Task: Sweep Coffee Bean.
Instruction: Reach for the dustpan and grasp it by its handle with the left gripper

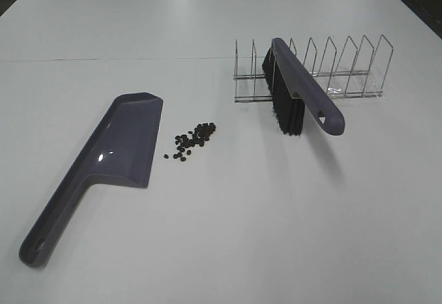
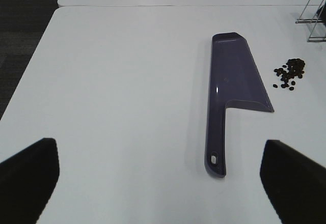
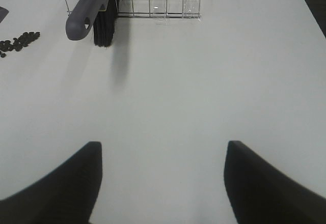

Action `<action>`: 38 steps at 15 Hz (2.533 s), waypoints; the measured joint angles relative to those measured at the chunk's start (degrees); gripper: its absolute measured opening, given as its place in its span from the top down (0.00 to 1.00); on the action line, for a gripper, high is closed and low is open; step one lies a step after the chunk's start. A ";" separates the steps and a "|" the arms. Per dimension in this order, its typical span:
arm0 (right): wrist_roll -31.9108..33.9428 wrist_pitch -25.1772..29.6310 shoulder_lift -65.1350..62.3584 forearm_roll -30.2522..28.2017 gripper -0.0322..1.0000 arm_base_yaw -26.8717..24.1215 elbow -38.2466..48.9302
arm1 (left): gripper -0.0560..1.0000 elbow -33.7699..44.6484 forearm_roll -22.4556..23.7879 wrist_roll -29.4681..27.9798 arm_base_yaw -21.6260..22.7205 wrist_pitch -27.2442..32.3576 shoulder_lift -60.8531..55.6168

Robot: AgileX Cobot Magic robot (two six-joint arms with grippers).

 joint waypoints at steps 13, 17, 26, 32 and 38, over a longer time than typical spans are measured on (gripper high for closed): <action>0.00 0.00 0.00 0.00 0.36 0.00 0.00 | 0.01 0.00 0.00 -0.06 0.00 0.00 0.00; 0.00 0.00 0.00 0.00 0.36 0.00 0.00 | 0.01 0.00 0.00 0.06 0.00 0.00 0.00; 0.00 0.00 0.00 0.00 0.36 0.00 0.00 | 0.01 0.00 0.00 -0.06 0.00 0.00 0.00; 0.00 0.00 0.00 0.00 0.36 0.00 0.00 | 0.01 0.00 2.75 -3.84 0.00 0.00 0.00; 0.00 0.00 0.00 0.00 0.36 0.00 0.00 | 0.01 0.00 2.75 -3.84 0.00 0.00 0.00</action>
